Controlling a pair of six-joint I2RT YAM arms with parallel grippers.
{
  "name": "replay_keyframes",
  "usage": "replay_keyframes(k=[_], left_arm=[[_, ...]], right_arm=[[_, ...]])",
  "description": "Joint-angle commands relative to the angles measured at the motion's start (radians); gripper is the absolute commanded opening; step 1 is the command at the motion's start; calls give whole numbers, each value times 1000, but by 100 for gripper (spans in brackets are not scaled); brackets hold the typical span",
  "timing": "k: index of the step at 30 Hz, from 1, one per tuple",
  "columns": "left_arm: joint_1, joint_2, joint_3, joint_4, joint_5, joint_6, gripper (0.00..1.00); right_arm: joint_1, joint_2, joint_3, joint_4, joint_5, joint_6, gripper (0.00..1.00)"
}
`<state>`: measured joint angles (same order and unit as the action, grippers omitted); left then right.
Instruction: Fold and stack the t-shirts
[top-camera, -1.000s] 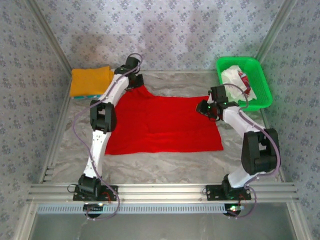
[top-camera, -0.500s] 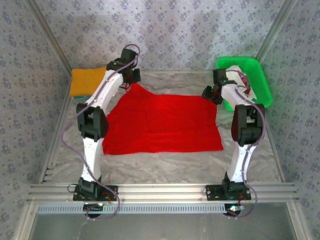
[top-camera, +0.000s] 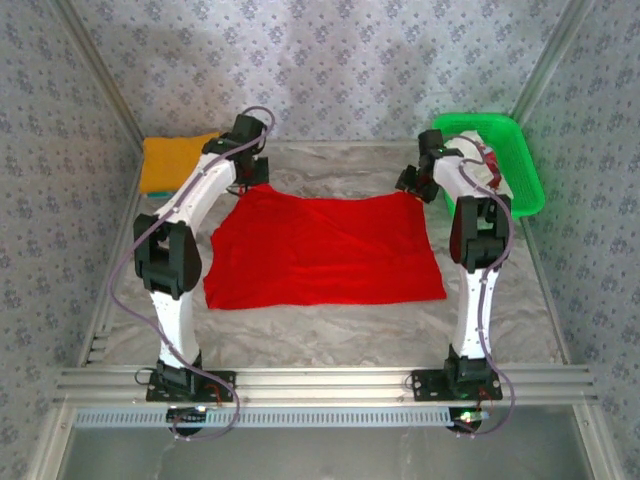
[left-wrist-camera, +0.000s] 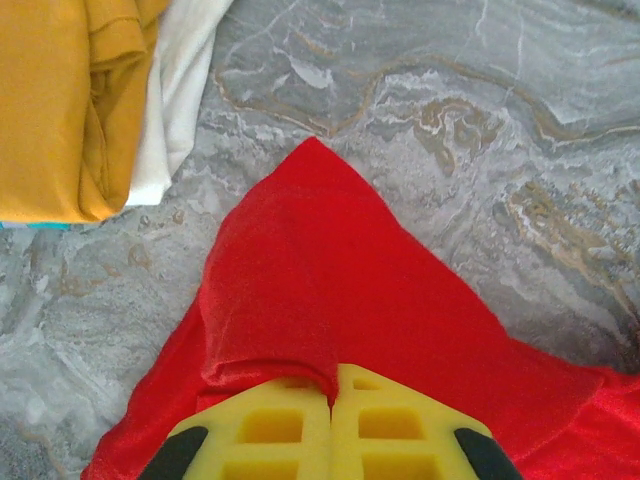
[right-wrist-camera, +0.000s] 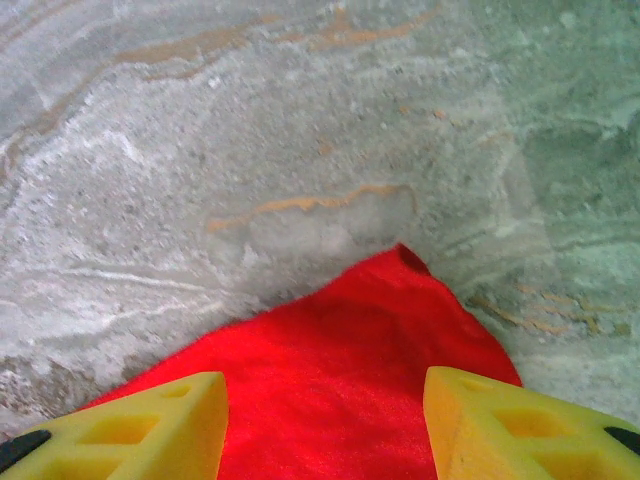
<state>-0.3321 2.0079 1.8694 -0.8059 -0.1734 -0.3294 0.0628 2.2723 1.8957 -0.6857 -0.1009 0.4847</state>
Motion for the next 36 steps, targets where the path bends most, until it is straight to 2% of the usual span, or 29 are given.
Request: replay_keyframes(k=[1,10,17,22,25,29,34,36], left_arm=[[1,-54,-10,17,-15,31,0],[16,-47,-14,30,-17,46,0],[18,-43,-13,32,-12,53,0],[21,-39,-12,33,-22,61,0],[31,-31,-5,27,-15,59,0],[31,-32,-3,34,-9,62,0],[33,-28,-4,40,-9,60,0],[34,-27,-8,45,-5,59,0]], right_arm=[[-8,55,90,-54,18,35,56],[8,166,266,-190,183,69,51],[23,289,425,-242,188,75,49],[32,319,456,-253,161,82,42],[31,308,460,-276,152,83,47],[48,234,374,-238,155,84,47],[46,228,353,-232,145,84,27],[45,227,345,-227,150,84,24]])
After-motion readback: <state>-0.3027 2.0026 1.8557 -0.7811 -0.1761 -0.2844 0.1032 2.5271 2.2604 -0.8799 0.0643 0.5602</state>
